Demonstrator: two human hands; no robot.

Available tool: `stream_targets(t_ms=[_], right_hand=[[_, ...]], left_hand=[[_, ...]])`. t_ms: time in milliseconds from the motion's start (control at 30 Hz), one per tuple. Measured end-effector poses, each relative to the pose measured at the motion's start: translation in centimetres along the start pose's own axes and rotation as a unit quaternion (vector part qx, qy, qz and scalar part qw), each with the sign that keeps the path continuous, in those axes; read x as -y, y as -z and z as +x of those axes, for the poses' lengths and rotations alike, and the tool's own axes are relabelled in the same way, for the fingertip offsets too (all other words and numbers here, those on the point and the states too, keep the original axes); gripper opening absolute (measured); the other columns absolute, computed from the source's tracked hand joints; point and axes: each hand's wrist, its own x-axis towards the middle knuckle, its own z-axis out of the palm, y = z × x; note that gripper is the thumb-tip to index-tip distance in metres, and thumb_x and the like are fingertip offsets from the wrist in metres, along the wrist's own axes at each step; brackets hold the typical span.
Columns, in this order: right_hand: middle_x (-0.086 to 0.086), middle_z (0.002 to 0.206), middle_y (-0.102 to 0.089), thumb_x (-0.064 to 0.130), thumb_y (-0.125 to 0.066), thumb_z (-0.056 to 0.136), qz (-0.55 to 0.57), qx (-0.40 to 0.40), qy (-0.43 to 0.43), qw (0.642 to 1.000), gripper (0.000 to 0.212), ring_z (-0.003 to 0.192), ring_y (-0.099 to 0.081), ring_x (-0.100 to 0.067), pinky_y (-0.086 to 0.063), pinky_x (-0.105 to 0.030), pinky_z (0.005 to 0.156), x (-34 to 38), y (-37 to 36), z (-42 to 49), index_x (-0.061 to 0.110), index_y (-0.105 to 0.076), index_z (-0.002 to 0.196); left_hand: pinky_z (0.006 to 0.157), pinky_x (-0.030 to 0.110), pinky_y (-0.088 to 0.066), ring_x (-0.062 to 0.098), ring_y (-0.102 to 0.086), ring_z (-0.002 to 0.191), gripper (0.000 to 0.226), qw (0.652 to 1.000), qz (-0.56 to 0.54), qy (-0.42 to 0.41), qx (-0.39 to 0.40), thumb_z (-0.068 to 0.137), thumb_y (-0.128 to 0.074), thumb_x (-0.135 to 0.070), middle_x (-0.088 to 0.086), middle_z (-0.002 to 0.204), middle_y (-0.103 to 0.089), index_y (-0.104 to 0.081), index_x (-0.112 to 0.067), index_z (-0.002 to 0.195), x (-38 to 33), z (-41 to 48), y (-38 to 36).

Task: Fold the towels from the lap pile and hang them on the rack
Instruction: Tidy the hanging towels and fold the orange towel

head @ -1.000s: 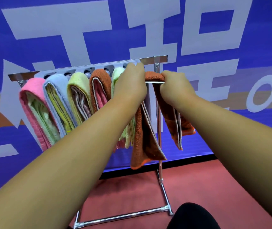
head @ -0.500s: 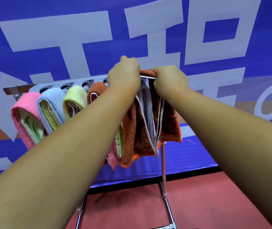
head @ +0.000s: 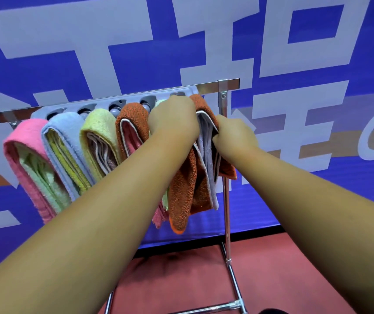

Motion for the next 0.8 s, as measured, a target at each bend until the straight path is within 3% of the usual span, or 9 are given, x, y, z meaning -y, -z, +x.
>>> stream_targets(t_ms=[67,133,267,333,400,467,567,667,800], right_hand=[[-0.009,0.094,-0.06,0.015,-0.047,0.095,0.034,0.029,-0.022,0.999,0.012,0.09,-0.058,-0.039,-0.045,-0.039,0.07,-0.3,-0.8,-0.8,0.021,-0.056,0.102],[-0.008,0.094,-0.064,0.018,-0.048,0.094,0.065,0.041,-0.039,0.996,0.011,0.088,-0.059,-0.039,-0.046,-0.038,0.068,-0.8,-1.6,-1.5,0.022,-0.057,0.099],[-0.001,0.092,-0.063,0.02,-0.054,0.092,0.158,0.1,-0.025,0.982,0.014,0.09,-0.061,-0.031,-0.042,-0.033,0.063,-0.9,-2.1,-2.7,0.028,-0.056,0.103],[0.003,0.094,-0.065,0.023,-0.062,0.093,0.229,0.16,-0.013,0.96,0.029,0.09,-0.063,-0.025,-0.047,-0.033,0.07,-0.6,-1.9,-3.2,0.03,-0.054,0.12],[0.005,0.09,-0.066,0.022,-0.067,0.094,0.273,0.197,0.002,0.942,0.029,0.085,-0.066,-0.02,-0.051,-0.034,0.07,-0.4,-1.8,-3.6,0.037,-0.051,0.113],[0.005,0.094,-0.07,0.026,-0.069,0.095,0.291,0.185,0.015,0.939,0.026,0.089,-0.069,-0.018,-0.057,-0.038,0.079,-0.4,-2.2,-3.6,0.042,-0.05,0.101],[-0.002,0.107,-0.071,0.037,-0.066,0.095,0.257,0.135,-0.013,0.957,0.021,0.094,-0.067,-0.023,-0.055,-0.039,0.081,-0.6,-3.3,-3.3,0.032,-0.055,0.112],[-0.008,0.101,-0.068,0.024,-0.055,0.094,0.204,0.078,-0.06,0.974,0.016,0.092,-0.064,-0.034,-0.053,-0.04,0.074,-1.2,-4.3,-3.0,0.019,-0.057,0.108],[-0.013,0.094,-0.061,0.017,-0.049,0.094,0.176,0.012,-0.081,0.981,0.009,0.083,-0.056,-0.038,-0.045,-0.038,0.068,-2.7,-4.2,-2.9,0.016,-0.054,0.102]], left_hand=[[0.08,0.041,-0.048,0.037,-0.058,0.126,0.025,1.0,-0.022,0.006,-0.004,0.098,-0.059,-0.012,0.014,0.121,-0.064,-0.069,-0.01,0.121,0.0,-0.8,-0.7],[0.086,0.04,-0.051,0.034,-0.062,0.121,0.02,0.999,-0.054,0.004,-0.003,0.097,-0.06,-0.011,0.013,0.117,-0.066,-0.07,-0.009,0.114,-0.1,-1.6,-1.6],[0.069,0.036,-0.04,0.031,-0.059,0.087,0.006,0.985,-0.161,0.043,0.038,0.098,-0.057,-0.007,0.012,0.098,-0.061,-0.062,-0.009,0.094,-0.6,-2.0,-2.8],[0.068,0.036,-0.039,0.03,-0.053,0.081,0.01,0.976,-0.202,0.064,0.053,0.097,-0.056,-0.006,0.012,0.09,-0.056,-0.055,-0.009,0.088,-0.6,-2.1,-3.7],[0.069,0.035,-0.039,0.034,-0.059,0.086,0.007,0.965,-0.242,0.082,0.065,0.096,-0.056,-0.008,0.014,0.091,-0.059,-0.055,-0.008,0.089,-0.7,-2.3,-4.6],[0.073,0.033,-0.04,0.038,-0.066,0.102,0.003,0.955,-0.266,0.097,0.088,0.096,-0.056,-0.011,0.019,0.104,-0.067,-0.056,-0.009,0.095,-0.7,-2.4,-5.3],[0.078,0.03,-0.041,0.04,-0.065,0.116,0.022,0.937,-0.295,0.123,0.14,0.097,-0.056,-0.013,0.021,0.123,-0.069,-0.063,-0.002,0.114,-0.9,-2.7,-6.3],[0.084,0.032,-0.046,0.039,-0.065,0.119,0.035,0.918,-0.319,0.15,0.182,0.095,-0.057,-0.012,0.02,0.128,-0.068,-0.063,-0.003,0.128,-0.9,-3.0,-7.4],[0.086,0.034,-0.054,0.039,-0.067,0.118,0.036,0.879,-0.373,0.183,0.235,0.098,-0.055,-0.011,0.019,0.13,-0.069,-0.061,-0.003,0.133,-1.8,-3.9,-9.4]])
